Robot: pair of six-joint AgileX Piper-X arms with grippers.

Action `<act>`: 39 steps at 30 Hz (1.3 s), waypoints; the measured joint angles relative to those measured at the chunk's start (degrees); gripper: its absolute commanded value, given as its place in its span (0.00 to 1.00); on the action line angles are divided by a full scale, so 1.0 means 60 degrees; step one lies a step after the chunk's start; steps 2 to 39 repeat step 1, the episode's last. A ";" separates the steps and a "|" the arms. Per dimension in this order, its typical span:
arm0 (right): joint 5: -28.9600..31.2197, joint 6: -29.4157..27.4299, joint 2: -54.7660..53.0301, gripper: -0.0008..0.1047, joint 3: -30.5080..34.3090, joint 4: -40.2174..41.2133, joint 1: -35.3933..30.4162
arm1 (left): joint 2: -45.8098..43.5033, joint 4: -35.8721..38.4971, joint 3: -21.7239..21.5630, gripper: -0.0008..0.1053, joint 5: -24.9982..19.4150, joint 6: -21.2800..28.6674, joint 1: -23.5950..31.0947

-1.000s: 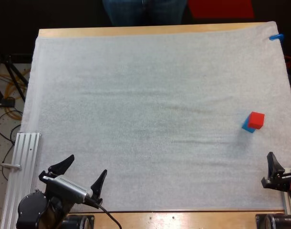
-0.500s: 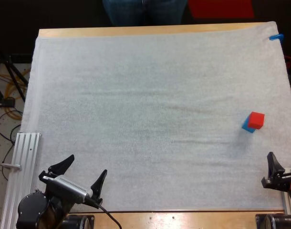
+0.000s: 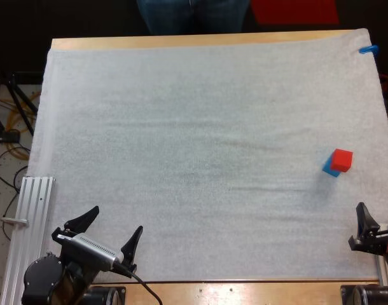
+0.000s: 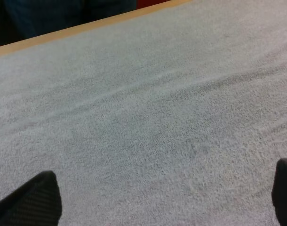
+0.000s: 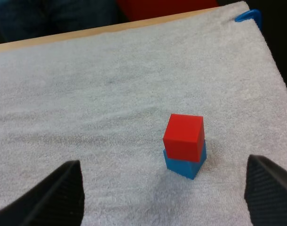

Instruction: Stack red cube on blue cube

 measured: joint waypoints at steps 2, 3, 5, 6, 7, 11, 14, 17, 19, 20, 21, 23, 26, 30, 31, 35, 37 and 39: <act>0.0000 0.0000 0.0000 0.66 0.0000 0.0000 0.0000 | 0.0000 0.0000 0.0000 0.83 0.0000 0.0000 0.0000; 0.0000 0.0000 0.0000 0.66 0.0000 0.0000 0.0000 | 0.0000 0.0000 0.0000 0.83 0.0000 0.0000 0.0000; 0.0000 0.0000 0.0000 0.66 0.0000 0.0000 0.0000 | 0.0000 0.0000 0.0000 0.83 0.0000 0.0000 0.0000; 0.0000 0.0000 0.0000 0.66 0.0000 0.0000 0.0000 | 0.0000 0.0000 0.0000 0.83 0.0000 0.0000 0.0000; 0.0000 0.0000 0.0000 0.66 0.0000 0.0000 0.0000 | 0.0000 0.0000 0.0000 0.83 0.0000 0.0000 0.0000; 0.0000 0.0000 0.0000 0.66 0.0000 0.0000 0.0000 | 0.0000 0.0000 0.0000 0.83 0.0000 0.0000 0.0000; 0.0000 0.0000 0.0000 0.66 0.0000 0.0000 0.0000 | 0.0000 0.0000 0.0000 0.83 0.0000 0.0000 0.0000; 0.0000 0.0000 0.0000 0.66 0.0000 0.0000 0.0000 | 0.0000 0.0000 0.0000 0.83 0.0000 0.0000 0.0000; 0.0000 0.0000 0.0000 0.66 0.0000 0.0000 0.0000 | 0.0000 0.0000 0.0000 0.83 0.0000 0.0000 0.0000; 0.0000 0.0000 0.0000 0.66 0.0000 0.0000 0.0000 | 0.0000 0.0000 0.0000 0.83 0.0000 0.0000 0.0000; 0.0000 0.0000 0.0000 0.66 0.0000 0.0000 0.0000 | 0.0000 0.0000 0.0000 0.83 0.0000 0.0000 0.0000; 0.0000 0.0000 0.0000 0.66 0.0000 0.0000 0.0000 | 0.0000 0.0000 0.0000 0.83 0.0000 0.0000 0.0000; 0.0000 0.0000 0.0000 0.66 0.0000 0.0000 0.0000 | 0.0000 0.0000 0.0000 0.83 0.0000 0.0000 0.0000; 0.0000 0.0000 0.0000 0.66 0.0000 0.0000 0.0000 | 0.0000 0.0000 0.0000 0.83 0.0000 0.0000 0.0000; 0.0000 0.0000 0.0000 0.66 0.0000 0.0000 0.0000 | 0.0000 0.0000 0.0000 0.83 0.0000 0.0000 0.0000; 0.0000 0.0000 0.0000 0.66 0.0000 0.0000 0.0000 | 0.0000 0.0000 0.0000 0.83 0.0000 0.0000 0.0000; 0.0000 0.0000 0.0000 0.66 0.0000 0.0000 0.0000 | 0.0000 0.0000 0.0000 0.83 0.0000 0.0000 0.0000; 0.0000 0.0000 0.0000 0.66 0.0000 0.0000 0.0000 | 0.0000 0.0000 0.0000 0.83 0.0000 0.0000 0.0000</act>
